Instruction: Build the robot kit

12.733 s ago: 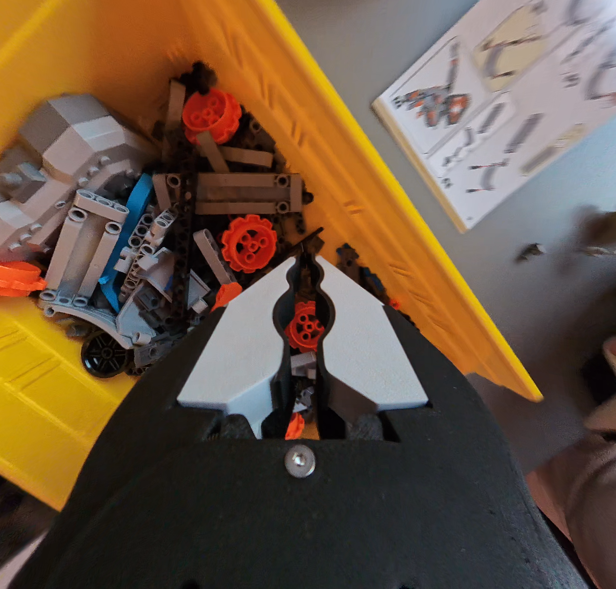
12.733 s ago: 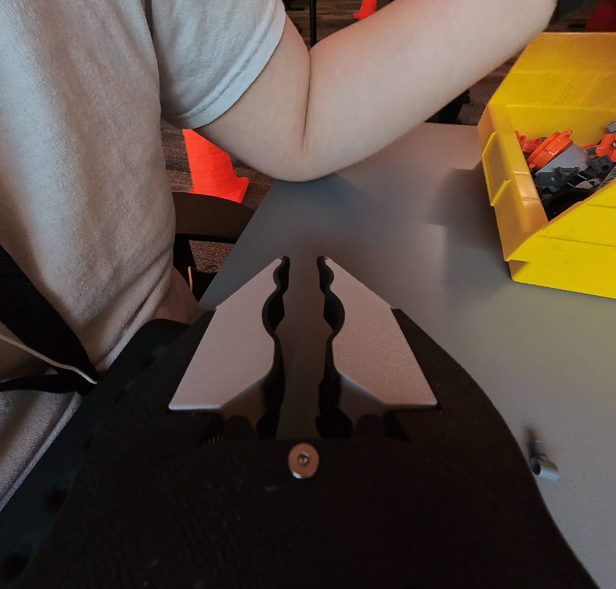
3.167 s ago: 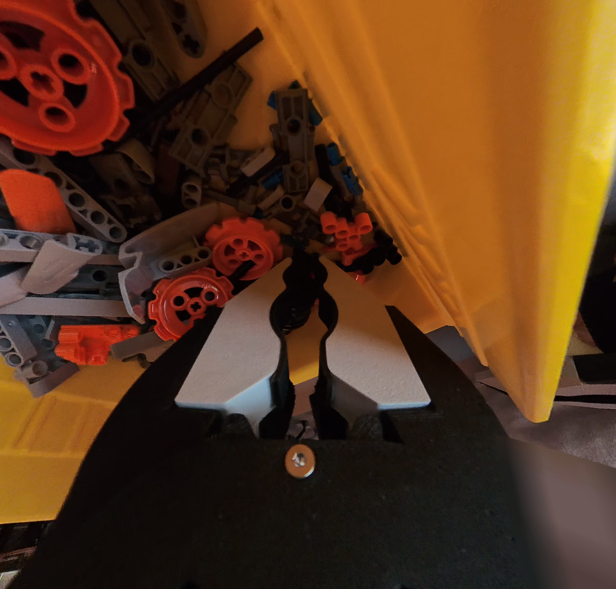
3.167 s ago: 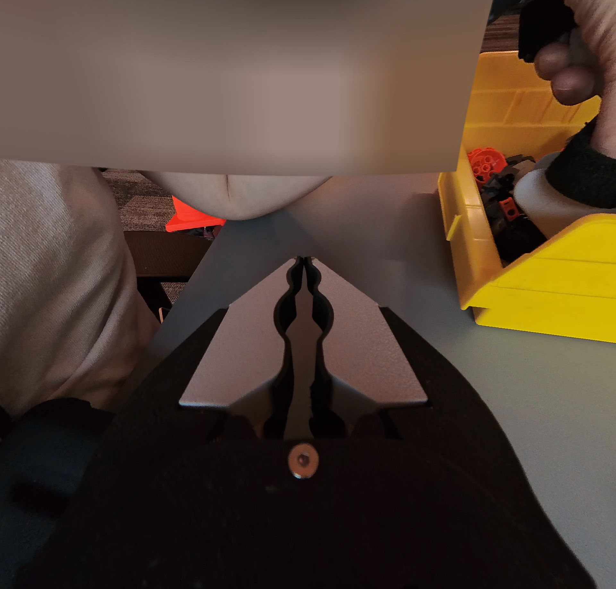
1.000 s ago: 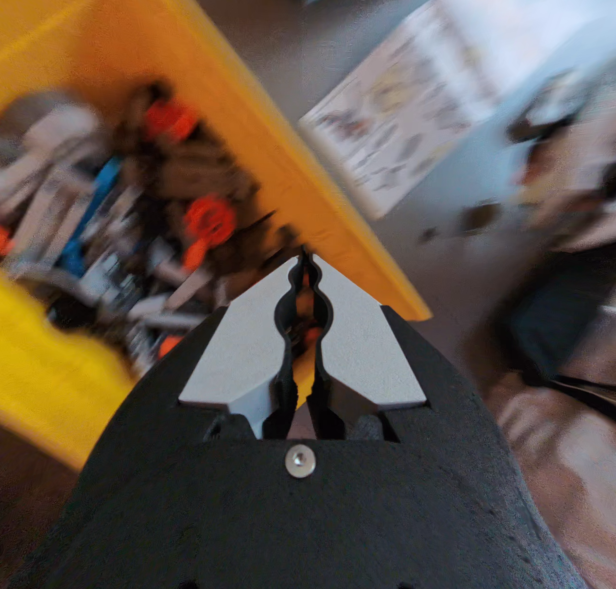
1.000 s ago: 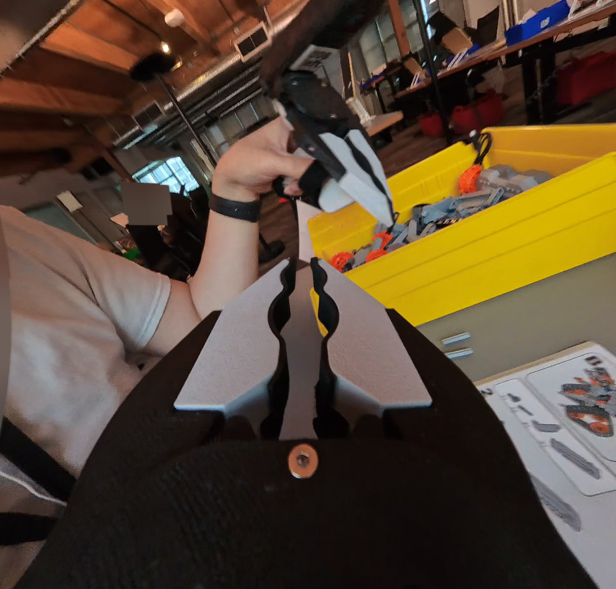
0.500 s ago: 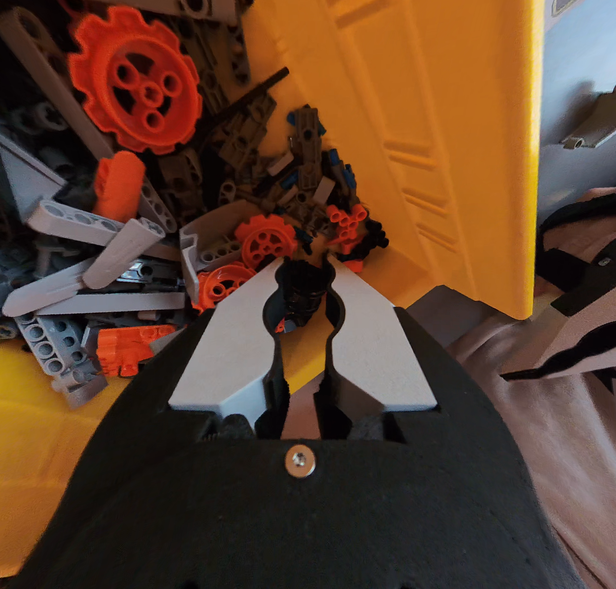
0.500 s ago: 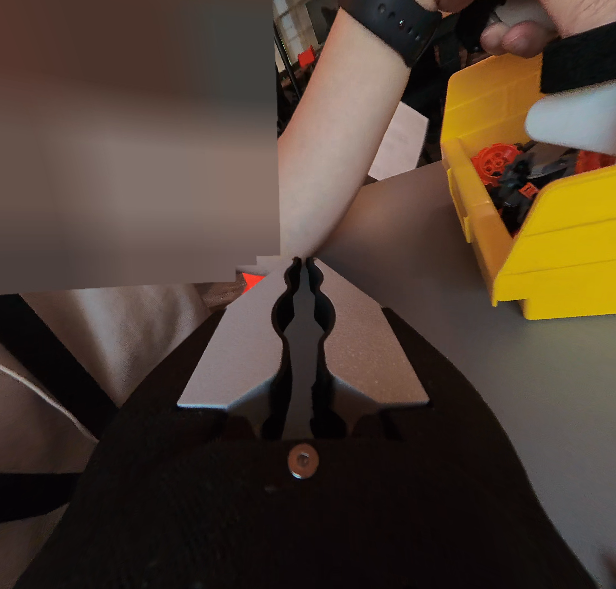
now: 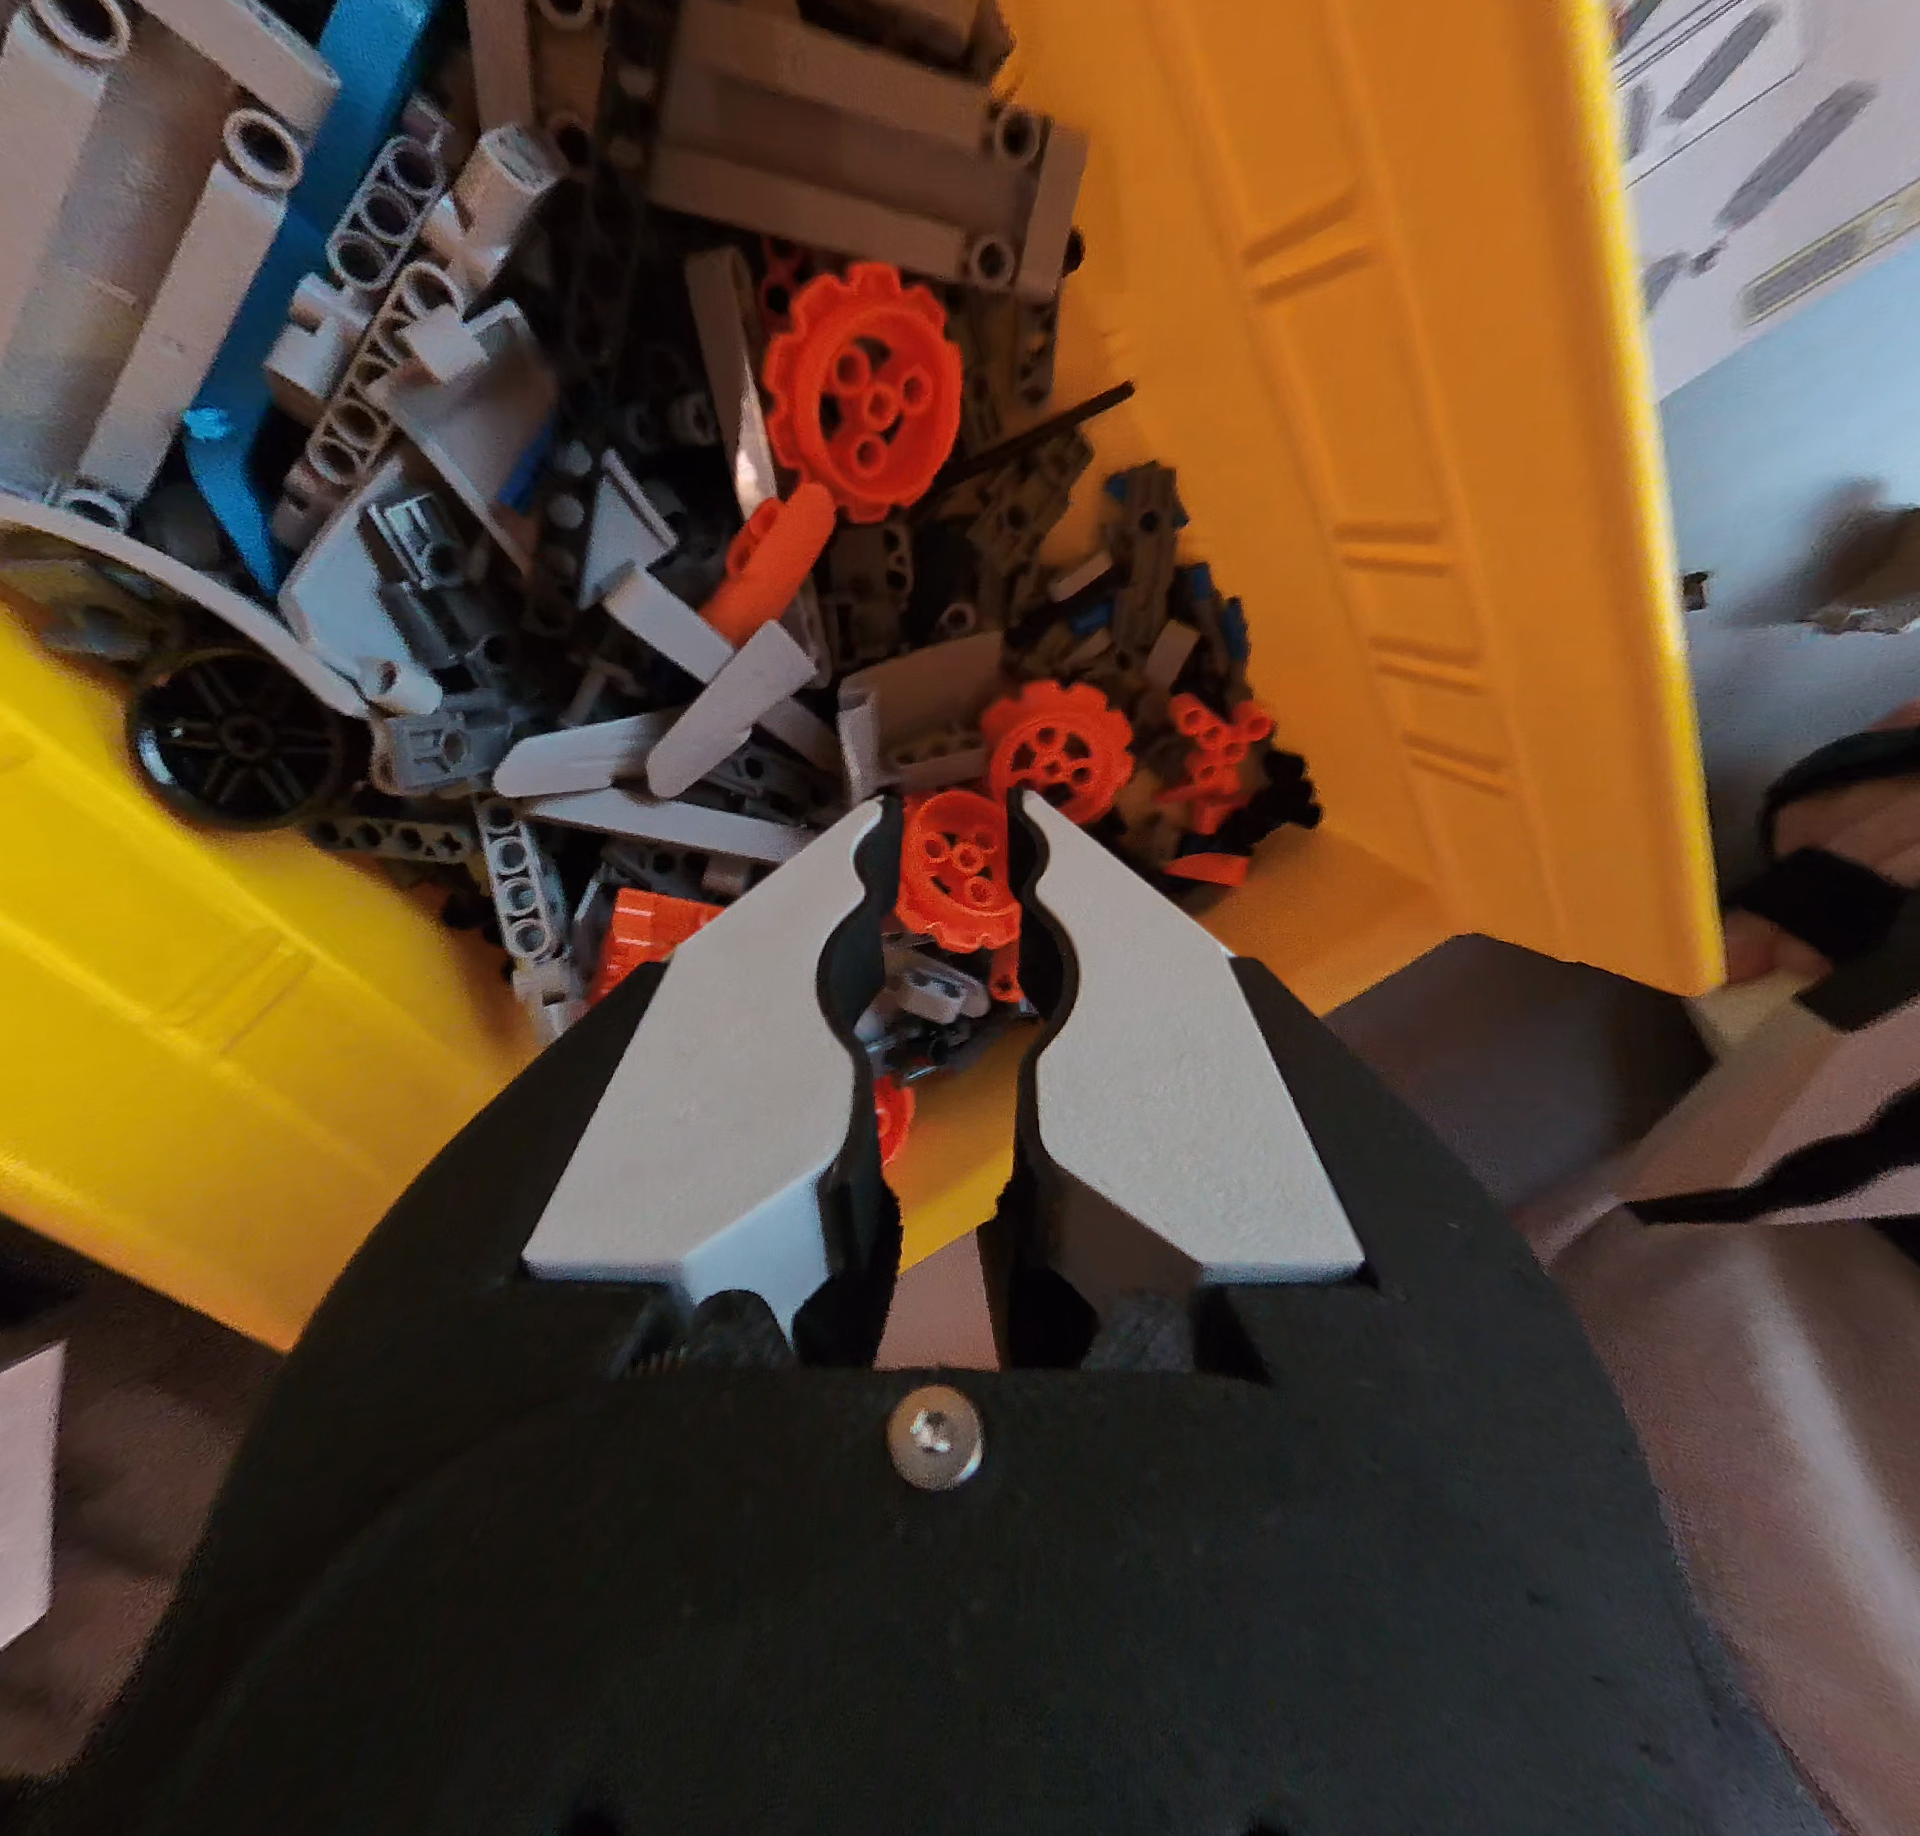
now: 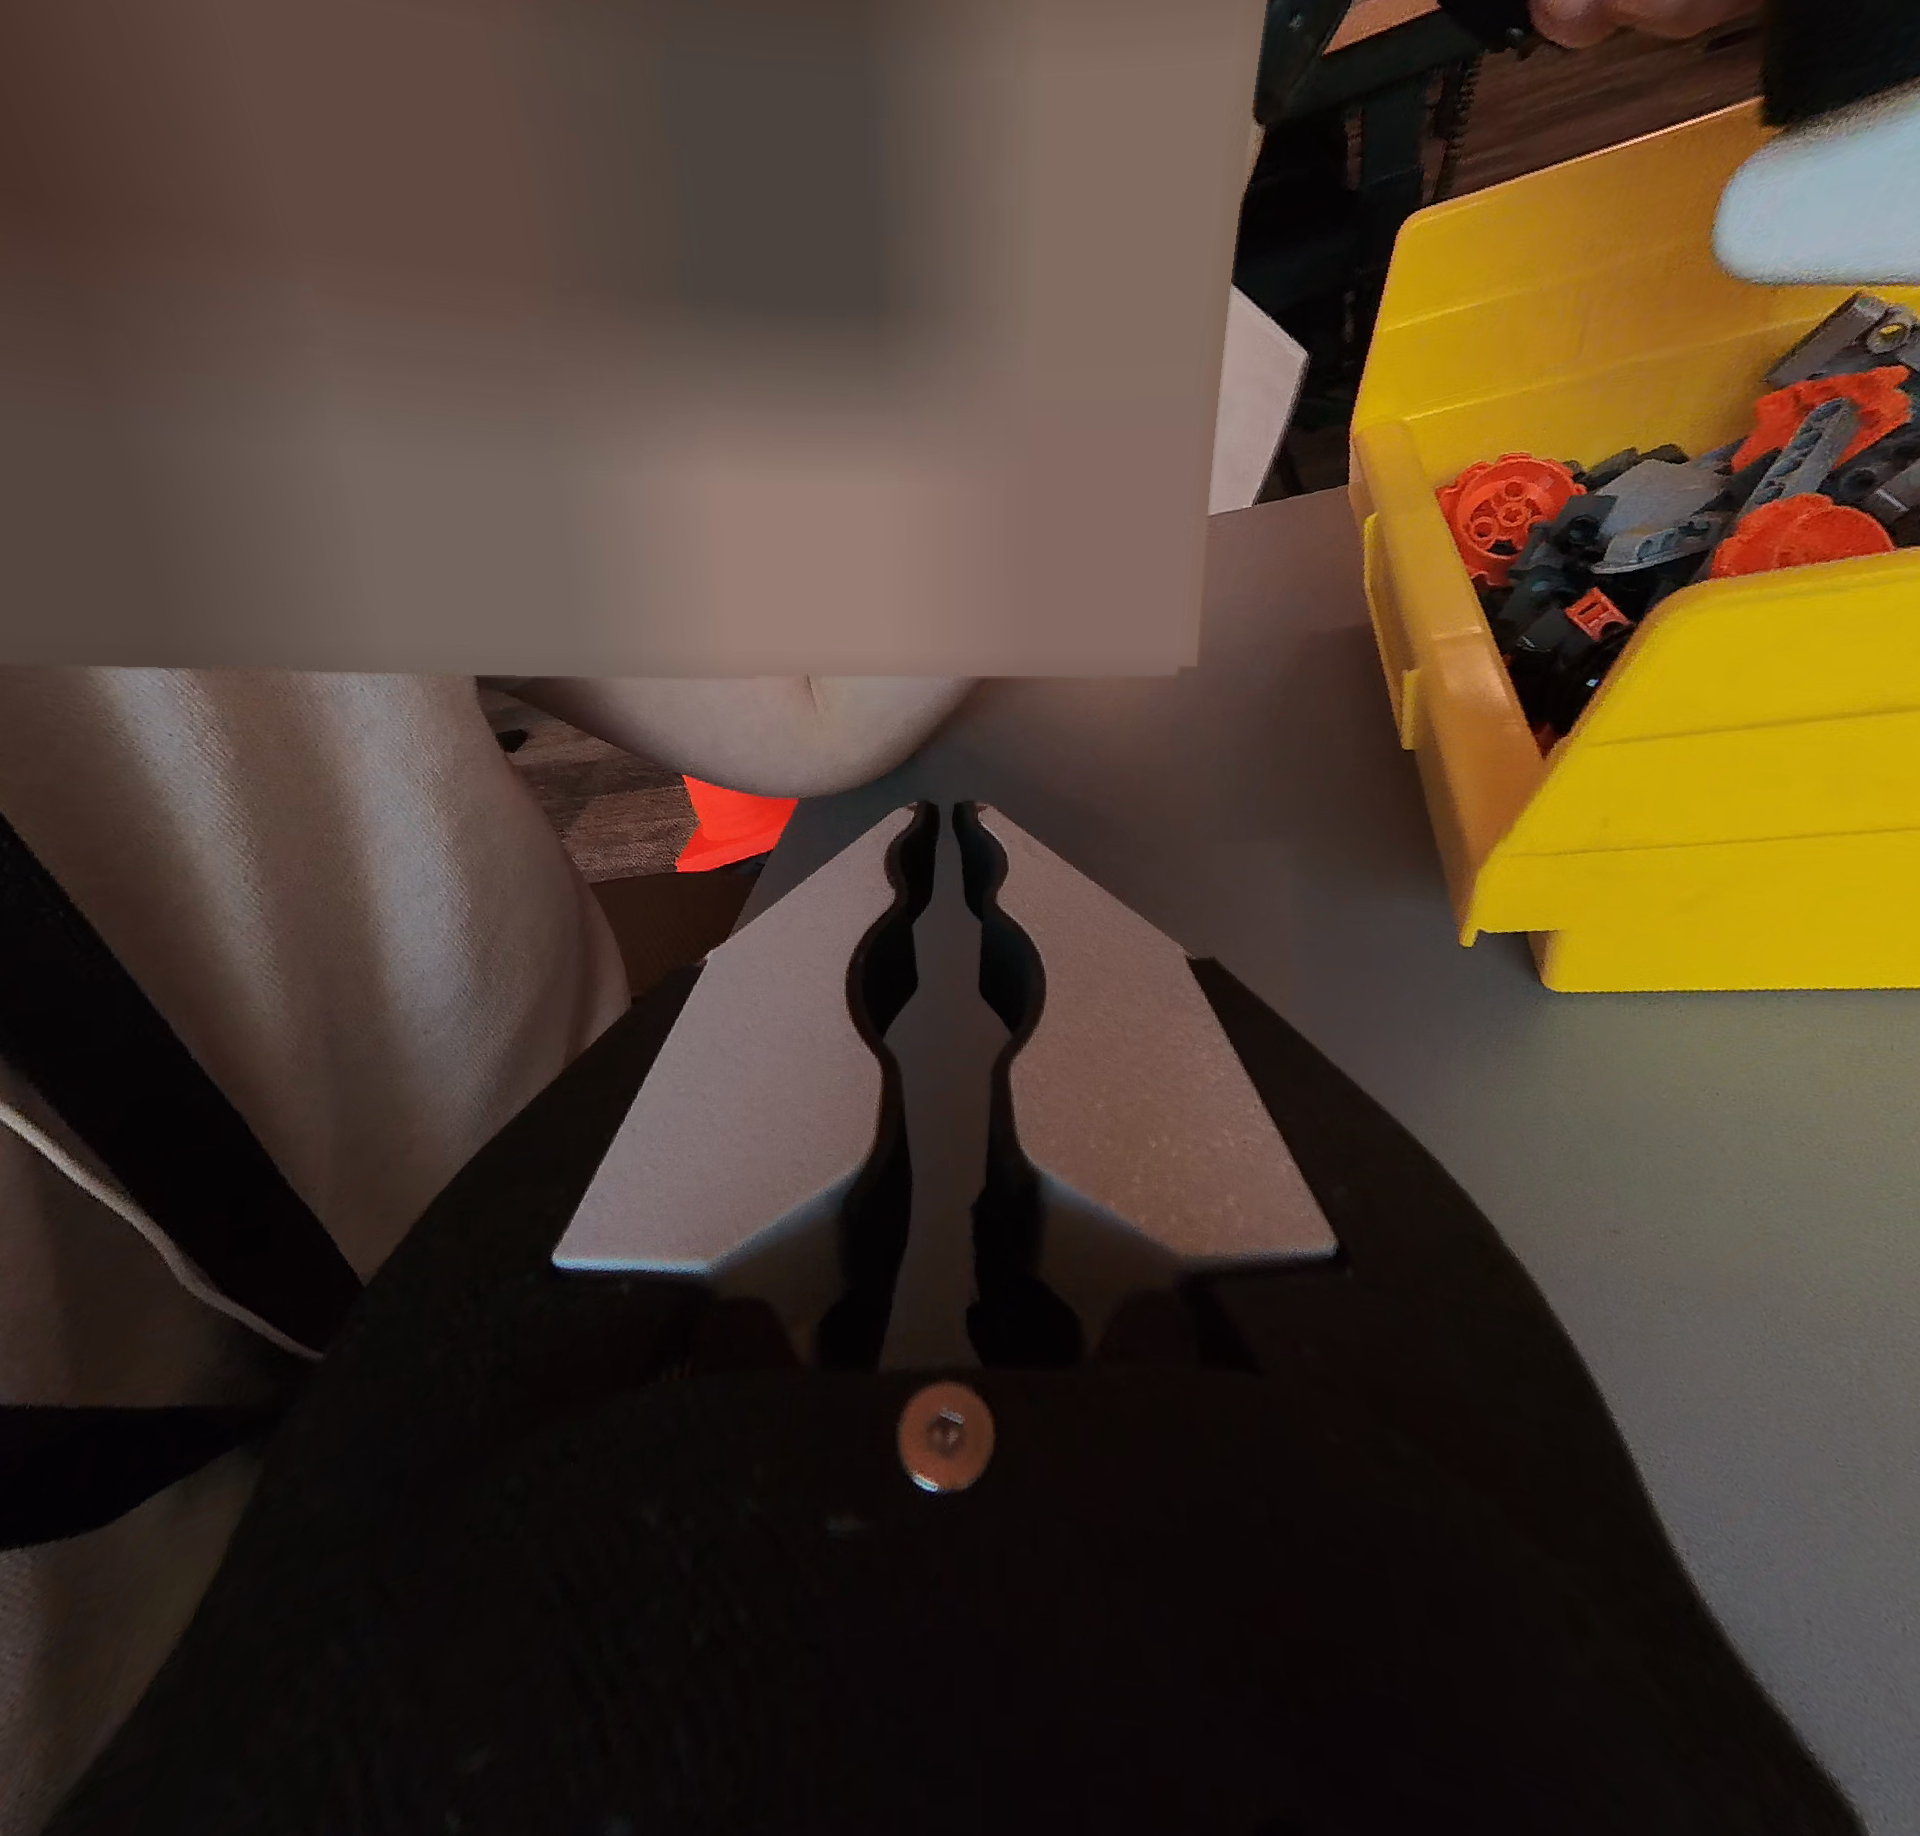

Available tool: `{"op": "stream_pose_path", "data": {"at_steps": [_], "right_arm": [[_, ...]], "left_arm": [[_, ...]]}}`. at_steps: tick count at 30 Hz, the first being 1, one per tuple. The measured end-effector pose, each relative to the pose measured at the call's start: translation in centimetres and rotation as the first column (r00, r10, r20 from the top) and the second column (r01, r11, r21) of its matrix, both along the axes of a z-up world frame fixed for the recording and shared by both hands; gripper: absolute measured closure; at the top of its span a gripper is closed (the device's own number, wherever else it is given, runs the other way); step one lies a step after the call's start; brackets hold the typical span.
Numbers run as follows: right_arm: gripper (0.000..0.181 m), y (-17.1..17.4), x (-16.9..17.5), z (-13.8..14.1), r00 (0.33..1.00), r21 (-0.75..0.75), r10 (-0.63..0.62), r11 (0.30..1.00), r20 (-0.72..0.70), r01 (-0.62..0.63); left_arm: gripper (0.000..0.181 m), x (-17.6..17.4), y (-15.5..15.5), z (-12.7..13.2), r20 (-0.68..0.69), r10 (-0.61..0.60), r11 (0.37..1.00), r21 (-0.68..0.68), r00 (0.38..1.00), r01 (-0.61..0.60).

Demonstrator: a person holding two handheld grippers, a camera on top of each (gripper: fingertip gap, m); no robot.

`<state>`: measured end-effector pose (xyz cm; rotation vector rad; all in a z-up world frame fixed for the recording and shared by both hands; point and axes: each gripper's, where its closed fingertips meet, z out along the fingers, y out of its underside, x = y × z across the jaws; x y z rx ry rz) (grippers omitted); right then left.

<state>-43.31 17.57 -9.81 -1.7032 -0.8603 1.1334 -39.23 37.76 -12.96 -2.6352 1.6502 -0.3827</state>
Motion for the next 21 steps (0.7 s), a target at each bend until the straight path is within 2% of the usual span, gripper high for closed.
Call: {"op": "stream_pose_path", "data": {"at_steps": [3, 8, 10, 13, 19, 21], "right_arm": [[0.179, 0.1, 0.1, 0.0, 1.000, -0.005, -0.002, 1.000, -0.003, 0.002], [0.179, -0.1, -0.1, -0.4, 1.000, -0.001, 0.008, 1.000, 0.017, -0.008], [0.179, -0.1, -0.2, -0.5, 1.000, 0.001, 0.013, 1.000, 0.025, -0.013], [0.179, -0.2, -0.2, -0.6, 0.999, -0.002, 0.018, 1.000, 0.028, -0.018], [0.179, -0.1, -0.1, -0.8, 0.999, 0.001, 0.017, 1.000, 0.036, -0.017], [0.179, -0.1, -0.1, -0.8, 0.999, 0.001, 0.018, 1.000, 0.037, -0.019]], "left_arm": [[0.165, 0.2, 1.5, -0.1, -0.014, 0.012, 0.997, 0.075, 1.000, -0.011], [0.156, 3.3, 3.8, 1.3, 0.160, 0.003, 0.986, 0.164, 0.987, -0.030], [0.160, 4.2, 4.9, 1.6, 0.185, -0.040, 0.967, 0.253, 0.982, -0.009], [0.163, 4.9, 5.0, 1.4, 0.185, -0.112, 0.948, 0.313, 0.976, 0.050], [0.137, 5.6, 6.4, -0.2, 0.160, -0.114, 0.933, 0.357, 0.980, 0.050], [0.136, 6.2, 6.0, -0.8, 0.183, -0.125, 0.944, 0.323, 0.975, 0.061]]}}
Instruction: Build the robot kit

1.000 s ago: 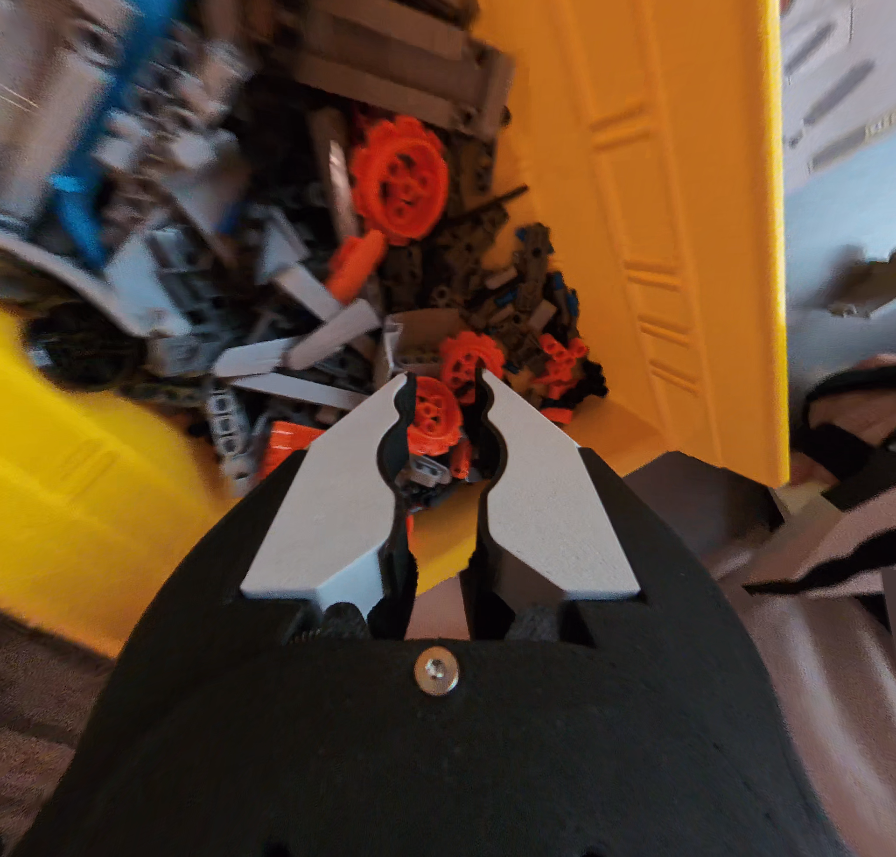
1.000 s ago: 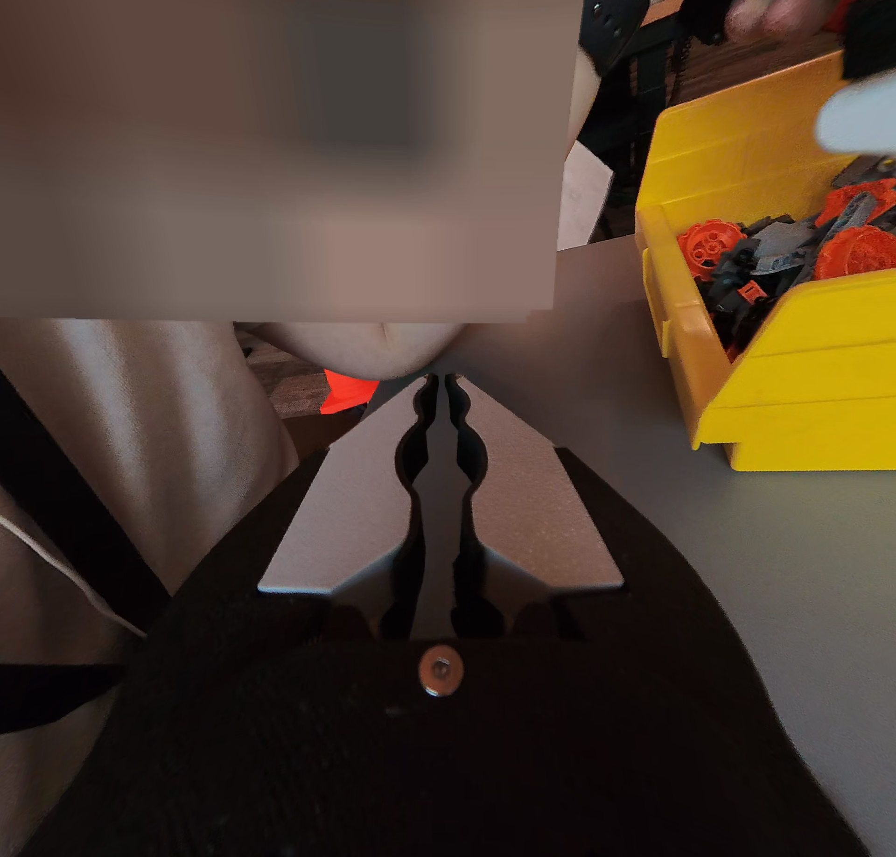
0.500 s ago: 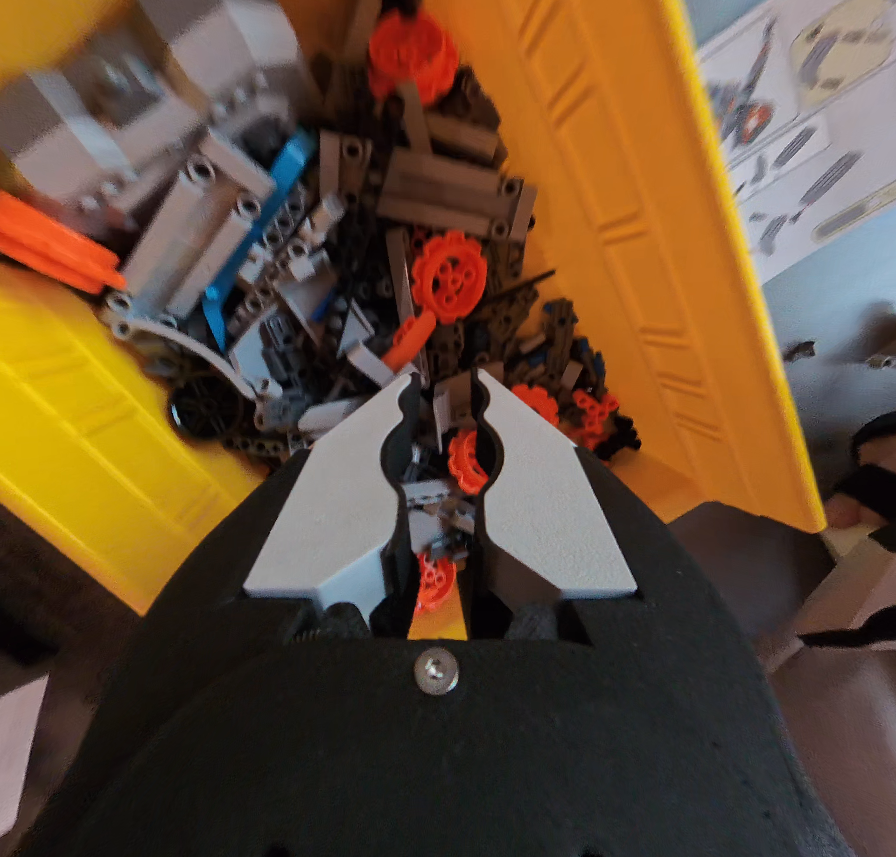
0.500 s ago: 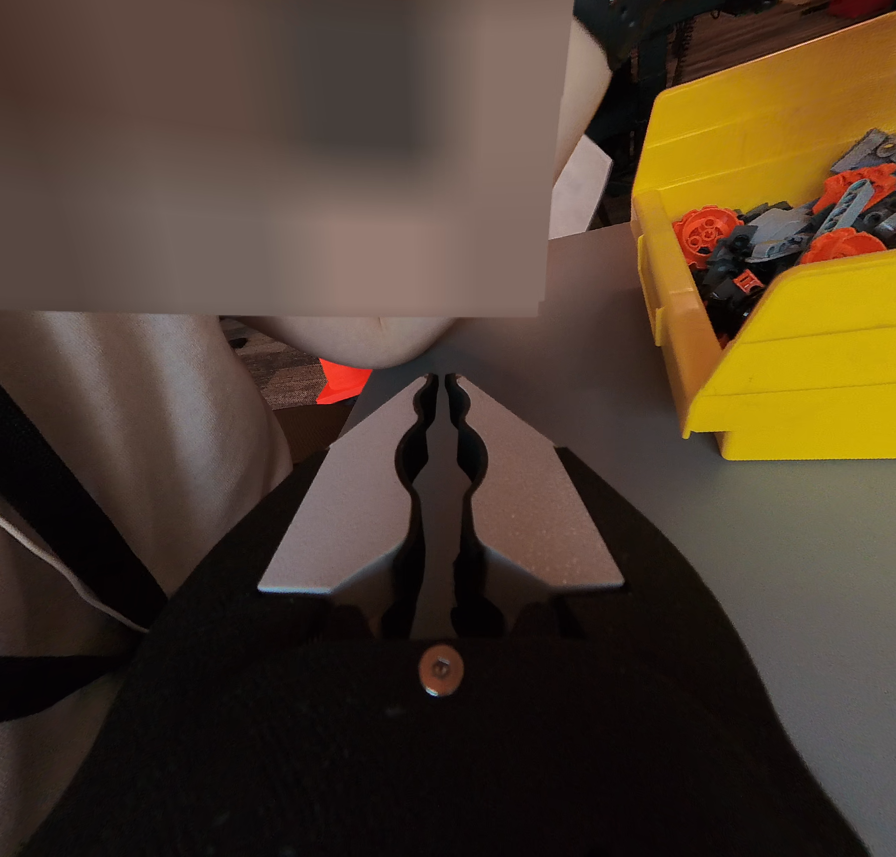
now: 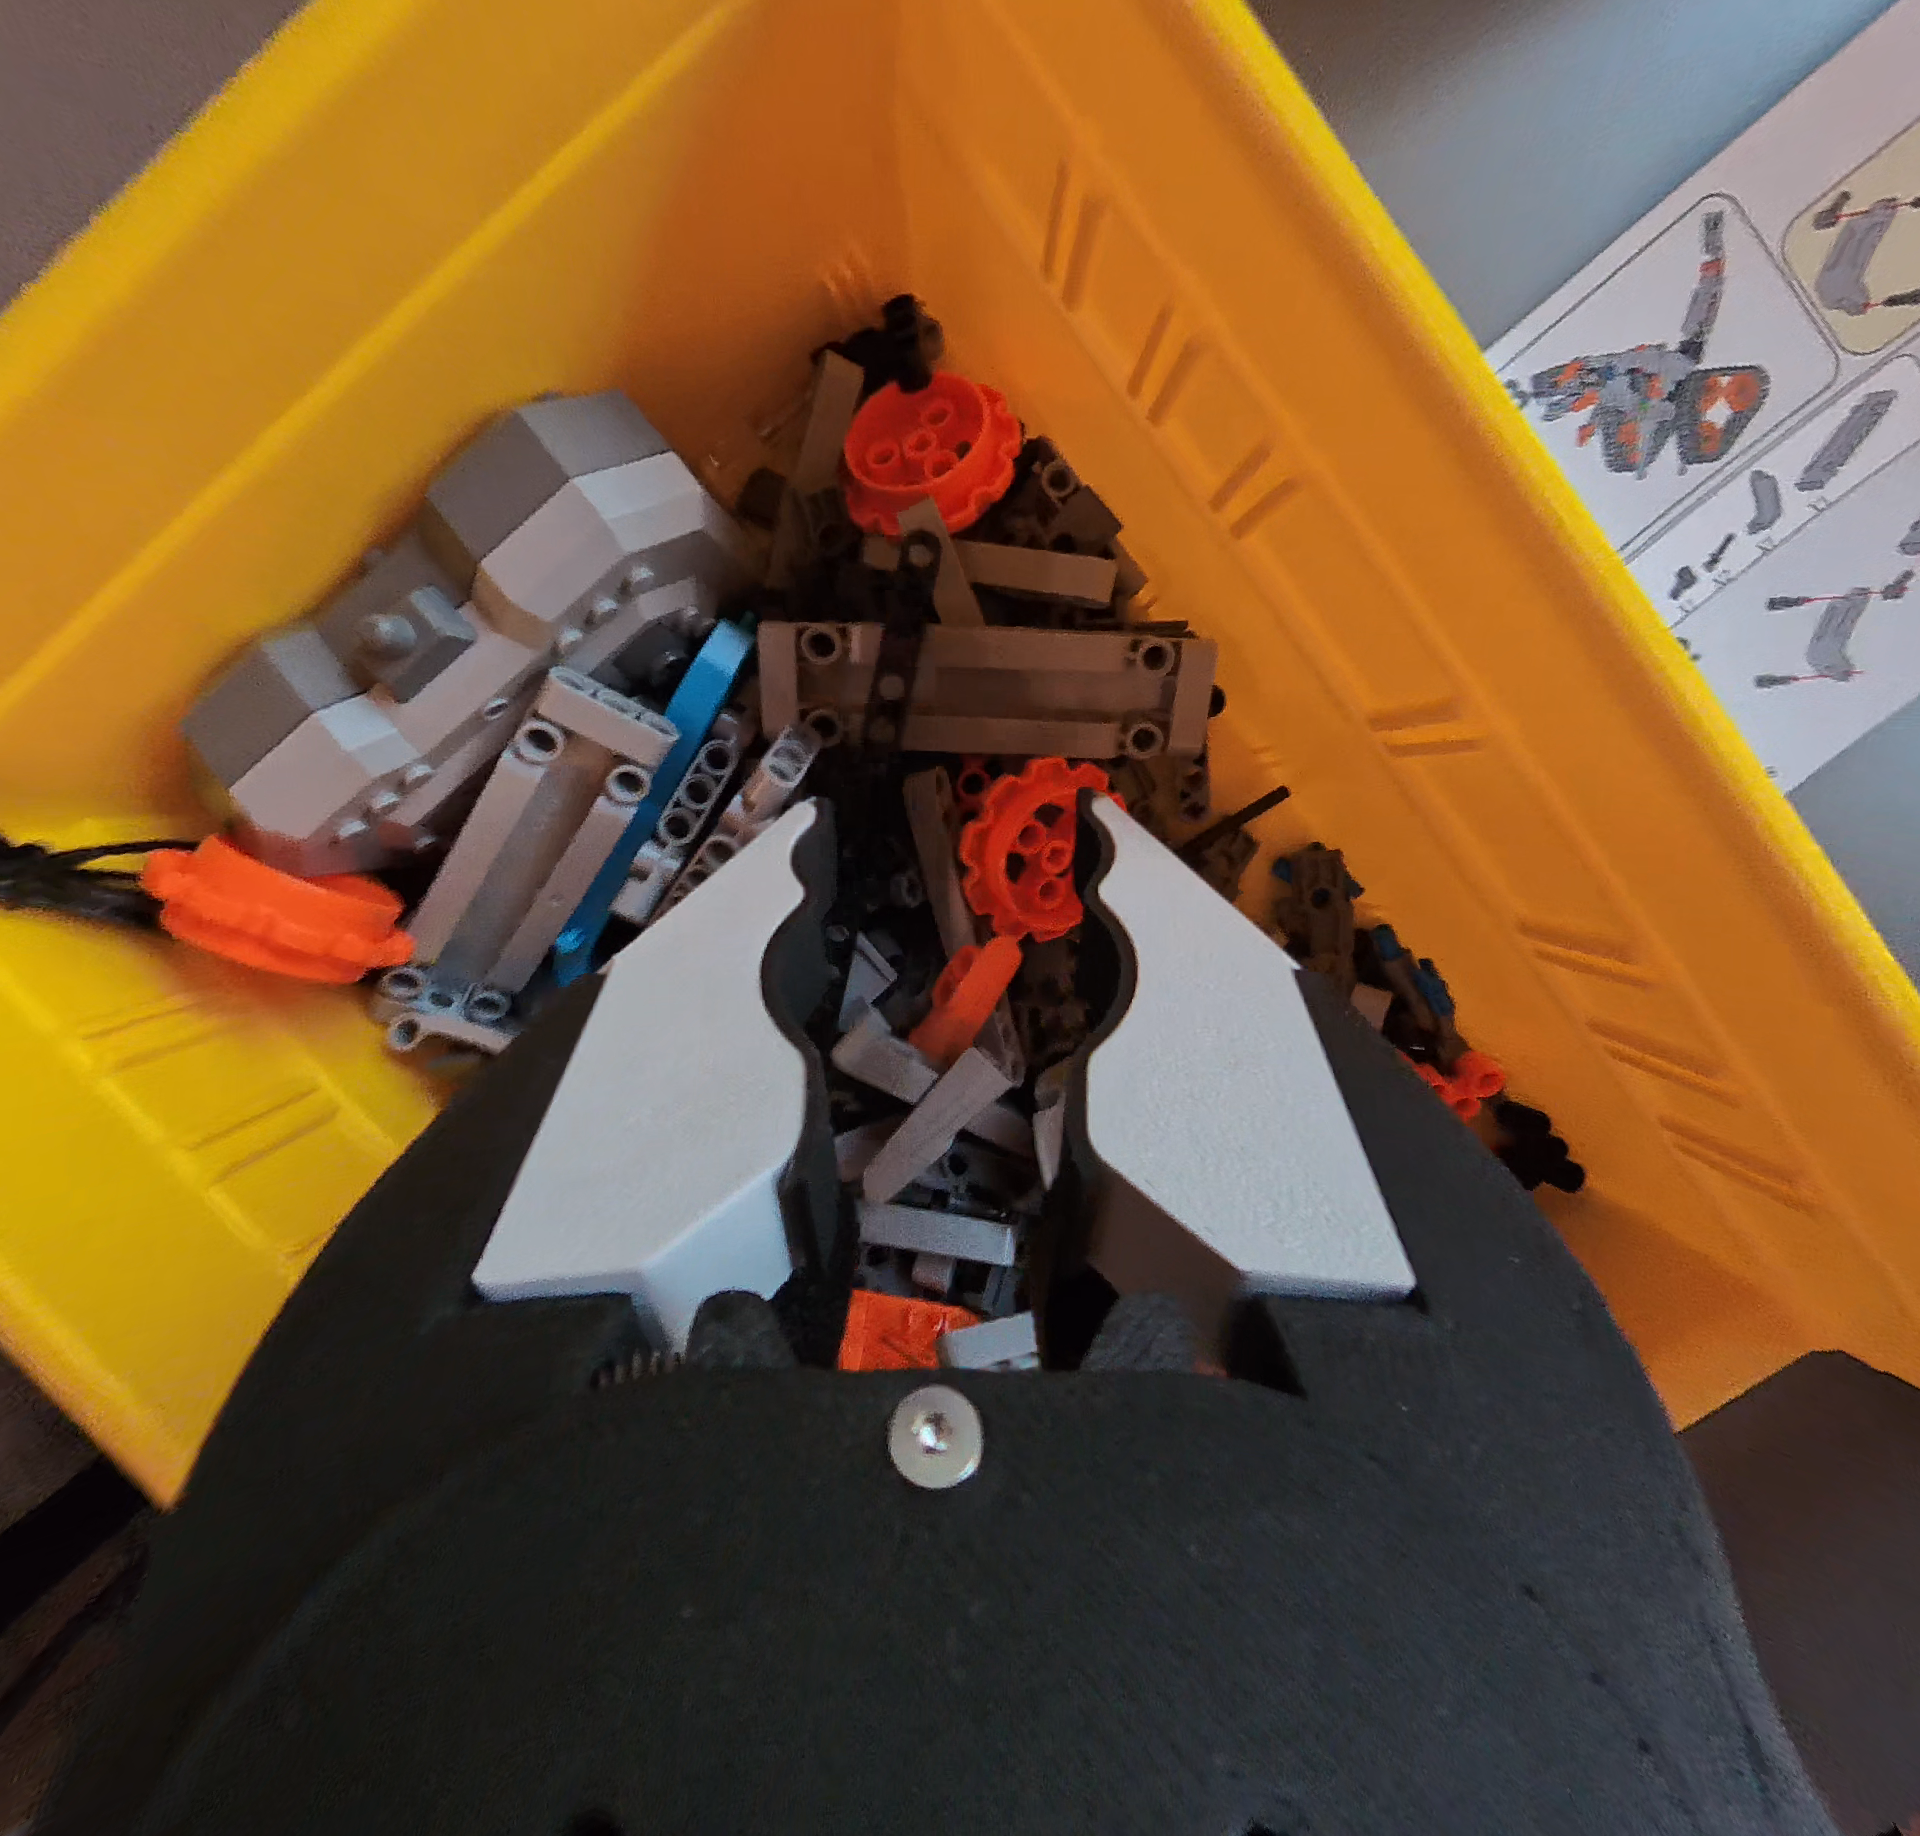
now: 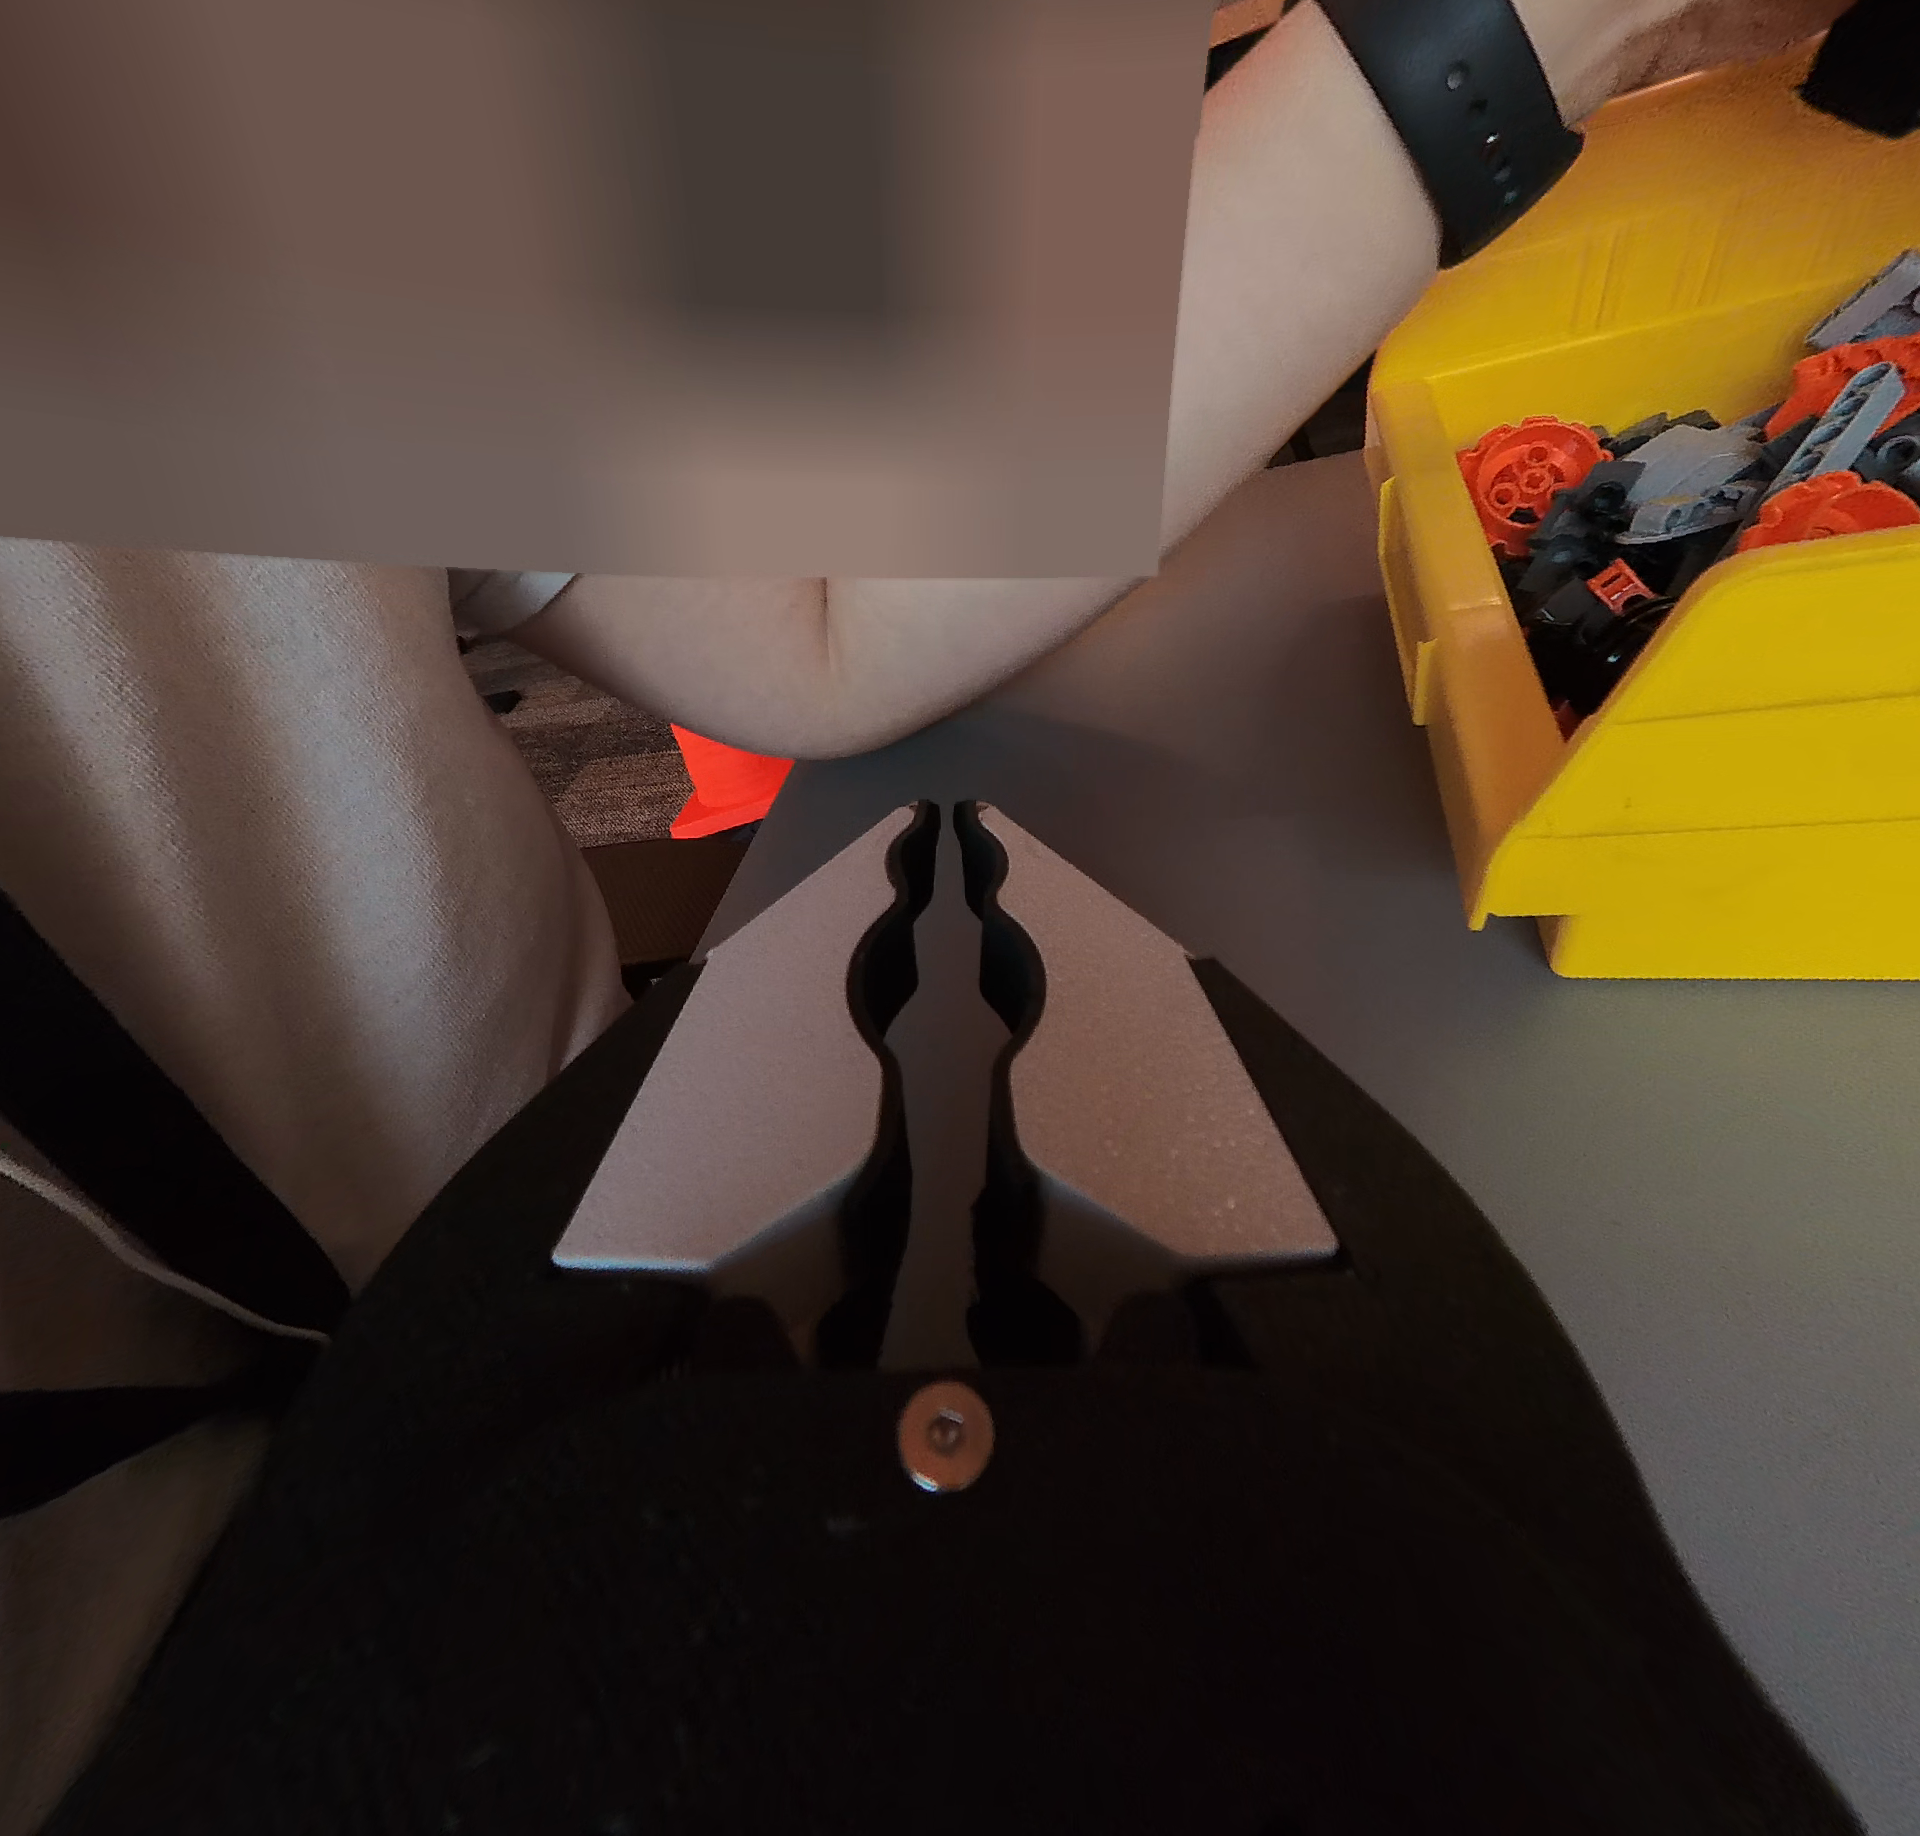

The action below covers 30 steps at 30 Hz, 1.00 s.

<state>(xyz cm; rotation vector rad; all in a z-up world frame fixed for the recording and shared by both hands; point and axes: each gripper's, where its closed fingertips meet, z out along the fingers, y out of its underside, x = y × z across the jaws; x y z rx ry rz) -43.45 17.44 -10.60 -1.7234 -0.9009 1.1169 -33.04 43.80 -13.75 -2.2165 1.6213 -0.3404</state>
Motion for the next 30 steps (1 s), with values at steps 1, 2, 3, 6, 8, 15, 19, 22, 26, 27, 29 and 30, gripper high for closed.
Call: {"op": "stream_pose_path", "data": {"at_steps": [1, 2, 3, 6, 8, 15, 19, 22, 26, 27, 29, 30], "right_arm": [[0.179, 0.0, 0.0, -0.1, 1.000, -0.002, 0.002, 1.000, 0.002, -0.002], [0.179, 0.0, 0.0, -0.1, 1.000, -0.003, 0.003, 1.000, 0.003, -0.003], [0.179, -0.1, -0.1, -0.1, 1.000, -0.004, 0.005, 1.000, 0.003, -0.005], [0.179, -0.1, -0.1, -0.2, 1.000, -0.008, 0.007, 1.000, 0.004, -0.007], [0.179, -0.1, -0.1, -0.3, 1.000, -0.013, 0.010, 1.000, 0.007, -0.009], [0.178, -0.2, -0.3, -0.7, 1.000, -0.026, 0.023, 0.999, 0.020, -0.023], [0.179, -0.3, -0.3, -0.8, 0.999, -0.032, 0.030, 0.999, 0.021, -0.029], [0.179, -0.4, -0.4, -0.8, 0.999, -0.037, 0.032, 0.999, 0.018, -0.031], [0.178, -0.4, -0.4, -0.8, 0.999, -0.037, 0.033, 0.999, 0.019, -0.032], [0.179, -0.4, -0.4, -0.8, 0.999, -0.039, 0.034, 0.999, 0.019, -0.033], [0.179, -0.4, -0.4, -0.9, 0.999, -0.045, 0.036, 0.998, 0.017, -0.035], [0.179, -0.4, -0.4, -0.9, 0.999, -0.047, 0.037, 0.998, 0.015, -0.036]], "left_arm": [[0.136, 0.3, -0.3, -0.1, 0.003, -0.016, 1.000, -0.009, 1.000, 0.016], [0.134, 0.6, -0.4, -0.2, 0.006, -0.035, 0.999, 0.002, 0.999, 0.035], [0.132, 1.0, -0.4, -0.2, 0.009, -0.058, 0.998, 0.029, 0.998, 0.057], [0.125, 2.5, -0.6, -0.1, 0.031, -0.138, 0.985, 0.112, 0.990, 0.133], [0.116, 3.6, -1.2, -0.2, 0.040, -0.223, 0.962, 0.173, 0.974, 0.213], [0.103, 3.7, -1.1, -2.2, -0.057, -0.299, 0.907, 0.292, 0.953, 0.302], [0.112, 3.6, -1.5, -2.4, -0.023, -0.297, 0.920, 0.263, 0.955, 0.292], [0.113, 3.0, -2.0, -2.6, -0.051, -0.308, 0.918, 0.246, 0.950, 0.311], [0.118, 1.0, -3.0, -2.8, -0.170, -0.347, 0.902, 0.211, 0.922, 0.378], [0.117, 0.4, -3.4, -2.9, -0.199, -0.360, 0.895, 0.202, 0.911, 0.398], [0.118, -0.7, -4.2, -2.7, -0.234, -0.379, 0.890, 0.171, 0.895, 0.422], [0.118, -1.2, -4.6, -2.5, -0.240, -0.378, 0.896, 0.146, 0.894, 0.419]]}}
